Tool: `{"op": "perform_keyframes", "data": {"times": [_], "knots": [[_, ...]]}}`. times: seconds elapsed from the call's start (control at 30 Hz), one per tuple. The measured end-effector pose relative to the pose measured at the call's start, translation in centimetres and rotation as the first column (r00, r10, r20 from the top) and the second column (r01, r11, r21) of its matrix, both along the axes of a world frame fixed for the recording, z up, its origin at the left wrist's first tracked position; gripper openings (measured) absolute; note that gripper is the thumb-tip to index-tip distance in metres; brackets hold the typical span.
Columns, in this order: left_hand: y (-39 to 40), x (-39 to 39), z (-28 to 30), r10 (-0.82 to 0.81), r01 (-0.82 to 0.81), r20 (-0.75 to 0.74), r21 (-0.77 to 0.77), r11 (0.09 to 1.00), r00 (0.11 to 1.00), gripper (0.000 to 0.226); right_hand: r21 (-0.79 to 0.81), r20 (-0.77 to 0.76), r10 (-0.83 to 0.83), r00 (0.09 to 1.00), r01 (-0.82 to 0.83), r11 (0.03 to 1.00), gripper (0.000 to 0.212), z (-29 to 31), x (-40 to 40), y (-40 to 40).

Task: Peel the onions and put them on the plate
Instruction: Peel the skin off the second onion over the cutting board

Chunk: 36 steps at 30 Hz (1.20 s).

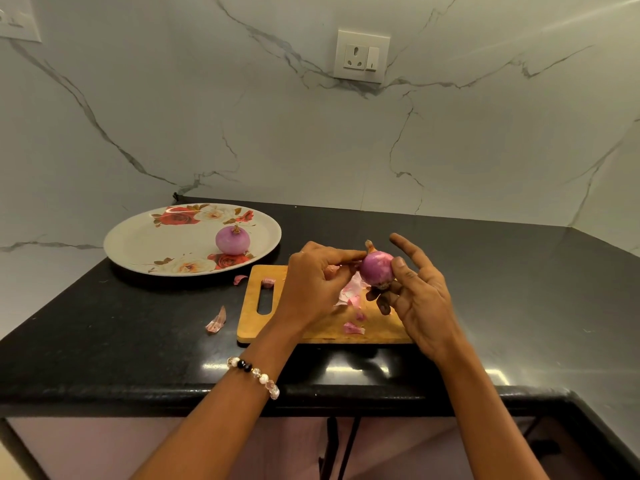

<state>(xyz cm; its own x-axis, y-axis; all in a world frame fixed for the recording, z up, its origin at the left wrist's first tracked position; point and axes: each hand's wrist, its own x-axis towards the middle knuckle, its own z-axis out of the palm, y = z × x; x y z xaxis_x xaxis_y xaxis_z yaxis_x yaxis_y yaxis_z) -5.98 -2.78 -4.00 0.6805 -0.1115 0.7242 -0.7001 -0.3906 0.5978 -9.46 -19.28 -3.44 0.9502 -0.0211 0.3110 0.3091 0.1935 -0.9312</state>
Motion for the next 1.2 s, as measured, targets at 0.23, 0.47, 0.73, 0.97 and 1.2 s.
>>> {"op": "perform_keyframes", "data": {"times": [0.23, 0.47, 0.73, 0.97, 1.2], "knots": [[0.1, 0.5, -0.3, 0.109, -0.109, 0.016, -0.020, 0.994, 0.994, 0.016, 0.092, -0.035, 0.034, 0.999, -0.031, 0.995, 0.051, 0.1, 0.0, -0.1], [0.2, 1.1, -0.8, 0.189, -0.189, 0.022, -0.020, 0.982, 0.982, 0.012, 0.173, -0.068, 0.037, 0.997, -0.024, 0.985, 0.046, 0.0, 0.4, -0.8], [-0.3, 0.6, -0.1, 0.104, -0.107, 0.058, 0.057, 0.993, 0.993, 0.034, 0.083, -0.117, 0.021, 0.993, -0.011, 0.996, 0.052, -0.1, 0.4, -0.7], [-0.1, 0.5, -0.1, 0.061, -0.063, 0.027, 0.067, 0.996, 0.998, 0.029, 0.068, -0.138, 0.018, 0.990, -0.009, 0.998, 0.044, 0.2, 0.0, -0.5], [-0.4, 0.1, 0.0, 0.045, -0.045, 0.009, 0.053, 0.998, 0.999, 0.026, 0.085, -0.131, 0.017, 0.991, -0.006, 0.996, 0.044, 0.4, -0.1, -0.5]]}}
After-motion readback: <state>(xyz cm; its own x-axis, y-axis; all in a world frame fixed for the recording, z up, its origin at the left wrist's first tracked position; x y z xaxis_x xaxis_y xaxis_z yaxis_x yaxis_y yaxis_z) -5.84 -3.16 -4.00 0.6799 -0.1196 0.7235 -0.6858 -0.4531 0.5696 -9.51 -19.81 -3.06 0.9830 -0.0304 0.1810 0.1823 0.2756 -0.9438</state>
